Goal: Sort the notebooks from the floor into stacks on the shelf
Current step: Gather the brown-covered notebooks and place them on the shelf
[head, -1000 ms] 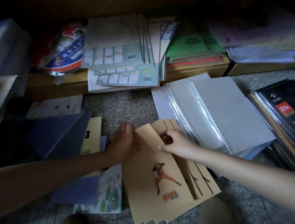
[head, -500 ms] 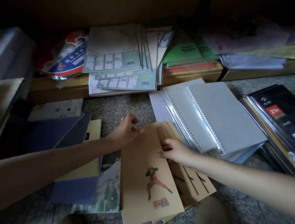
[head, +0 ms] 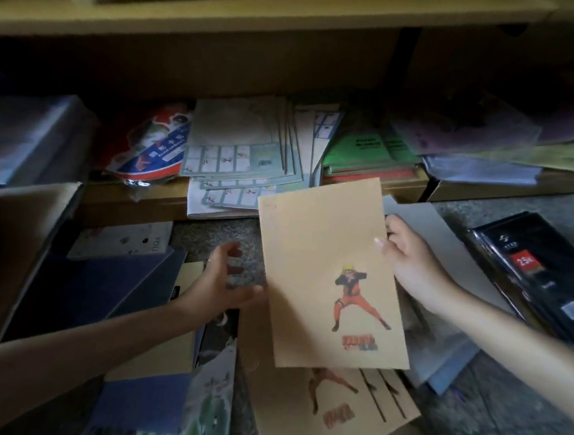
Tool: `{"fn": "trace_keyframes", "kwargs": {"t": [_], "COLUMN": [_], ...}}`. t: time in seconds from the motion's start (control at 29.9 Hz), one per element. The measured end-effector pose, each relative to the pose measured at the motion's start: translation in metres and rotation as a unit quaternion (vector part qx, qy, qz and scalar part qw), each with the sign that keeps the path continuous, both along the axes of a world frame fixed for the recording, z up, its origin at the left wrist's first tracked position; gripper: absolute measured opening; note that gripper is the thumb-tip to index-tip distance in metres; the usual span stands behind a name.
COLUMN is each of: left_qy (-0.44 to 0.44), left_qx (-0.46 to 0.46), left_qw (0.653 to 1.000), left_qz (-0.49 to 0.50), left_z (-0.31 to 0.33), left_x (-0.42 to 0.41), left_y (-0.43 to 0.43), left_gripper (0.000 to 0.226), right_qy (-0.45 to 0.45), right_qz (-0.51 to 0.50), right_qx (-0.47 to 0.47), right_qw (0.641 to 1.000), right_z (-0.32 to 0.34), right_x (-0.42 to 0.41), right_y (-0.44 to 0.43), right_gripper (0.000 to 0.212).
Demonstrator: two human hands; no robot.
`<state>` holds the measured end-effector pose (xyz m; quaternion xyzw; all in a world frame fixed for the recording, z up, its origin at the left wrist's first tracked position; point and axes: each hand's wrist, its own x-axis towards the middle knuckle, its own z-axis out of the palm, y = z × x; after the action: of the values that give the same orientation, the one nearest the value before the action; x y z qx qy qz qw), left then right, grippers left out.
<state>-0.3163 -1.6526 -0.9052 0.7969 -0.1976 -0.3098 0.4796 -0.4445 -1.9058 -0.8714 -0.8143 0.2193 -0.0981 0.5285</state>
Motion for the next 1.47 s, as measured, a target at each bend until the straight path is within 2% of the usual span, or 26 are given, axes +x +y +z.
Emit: {"fn": "trace_keyframes", "kwargs": {"t": [0.13, 0.2, 0.23, 0.33, 0.43, 0.5, 0.54, 0.6, 0.64, 0.7, 0.77, 0.97, 1.07, 1.1, 1.14, 1.2, 1.24, 1.3, 1.37, 1.4, 1.44, 1.47], "left_qy": [0.125, 0.132, 0.124, 0.112, 0.058, 0.013, -0.002, -0.014, -0.019, -0.025, -0.005, 0.099, 0.167, 0.17, 0.163, 0.111, 0.064, -0.053, -0.179, -0.276, -0.387, -0.489], "left_qx": [-0.092, -0.119, -0.124, -0.158, -0.198, -0.23, -0.246, -0.285, -0.302, -0.318, -0.32, -0.271, -0.304, -0.331, -0.364, -0.402, -0.38, -0.293, -0.176, -0.106, -0.041, 0.021], "left_qw": [0.987, 0.983, 0.983, 0.981, 0.978, 0.973, 0.969, 0.957, 0.949, 0.935, 0.927, 0.92, 0.888, 0.877, 0.865, 0.854, 0.868, 0.902, 0.915, 0.909, 0.888, 0.853], "left_qz": [-0.049, -0.052, -0.048, -0.026, -0.026, -0.022, -0.007, 0.052, 0.091, 0.154, 0.194, 0.264, 0.302, 0.304, 0.305, 0.312, 0.313, 0.314, 0.318, 0.295, 0.246, 0.183], "left_z": [0.033, 0.053, 0.063, 0.092, 0.12, 0.142, 0.153, 0.174, 0.184, 0.201, 0.217, 0.245, 0.248, 0.248, 0.248, 0.249, 0.248, 0.241, 0.233, 0.231, 0.228, 0.226], "left_x": [-0.012, -0.017, -0.02, -0.021, -0.012, -0.003, 0.002, 0.017, 0.027, 0.05, 0.074, 0.134, 0.15, 0.154, 0.159, 0.169, 0.171, 0.174, 0.173, 0.17, 0.169, 0.169], "left_y": [-0.002, -0.01, -0.014, -0.024, -0.028, -0.029, -0.03, -0.034, -0.036, -0.04, -0.04, -0.027, -0.016, -0.012, -0.008, -0.001, 0.001, 0.002, 0.0, -0.002, -0.004, -0.008], "left_gripper": [0.058, 0.032, 0.028, 0.034, 0.036, 0.04, 0.041, 0.04, 0.038, 0.034, 0.032, 0.012, 0.005, 0.011, 0.029, 0.055, 0.057, 0.055, 0.049, 0.046, 0.043, 0.041], "right_qy": [-0.067, -0.094, -0.107, -0.152, -0.165, -0.166, -0.167, -0.174, -0.176, -0.173, -0.17, -0.134, -0.124, -0.124, -0.125, -0.131, -0.132, -0.124, -0.119, -0.115, -0.112, -0.108], "right_qz": [-0.049, -0.069, -0.077, -0.098, -0.118, -0.102, -0.081, -0.033, 0.001, 0.098, 0.143, 0.094, 0.058, 0.05, 0.045, 0.043, 0.047, 0.065, 0.079, 0.082, 0.083, 0.084], "right_qx": [0.037, 0.048, 0.056, 0.086, 0.116, 0.14, 0.149, 0.137, 0.125, 0.107, 0.104, 0.195, 0.216, 0.207, 0.199, 0.203, 0.203, 0.195, 0.197, 0.201, 0.206, 0.213], "right_qw": [0.996, 0.992, 0.99, 0.98, 0.972, 0.971, 0.971, 0.975, 0.976, 0.974, 0.969, 0.967, 0.967, 0.969, 0.971, 0.969, 0.969, 0.971, 0.97, 0.969, 0.969, 0.968], "right_z": [0.031, 0.042, 0.046, 0.064, 0.084, 0.097, 0.106, 0.125, 0.133, 0.148, 0.161, 0.177, 0.176, 0.176, 0.176, 0.176, 0.178, 0.182, 0.186, 0.189, 0.191, 0.194], "right_x": [0.012, 0.022, 0.027, 0.041, 0.054, 0.065, 0.069, 0.076, 0.079, 0.086, 0.101, 0.172, 0.199, 0.205, 0.21, 0.219, 0.223, 0.23, 0.237, 0.242, 0.247, 0.251], "right_y": [-0.012, -0.015, -0.016, -0.017, -0.023, -0.029, -0.029, -0.025, -0.022, -0.011, 0.002, 0.032, 0.046, 0.051, 0.054, 0.059, 0.062, 0.066, 0.069, 0.069, 0.069, 0.07], "right_gripper": [0.027, 0.028, 0.027, 0.022, 0.038, 0.042, 0.038, 0.014, 0.008, 0.016, 0.027, 0.031, 0.041, 0.042, 0.044, 0.049, 0.052, 0.055, 0.052, 0.051, 0.049, 0.048]}}
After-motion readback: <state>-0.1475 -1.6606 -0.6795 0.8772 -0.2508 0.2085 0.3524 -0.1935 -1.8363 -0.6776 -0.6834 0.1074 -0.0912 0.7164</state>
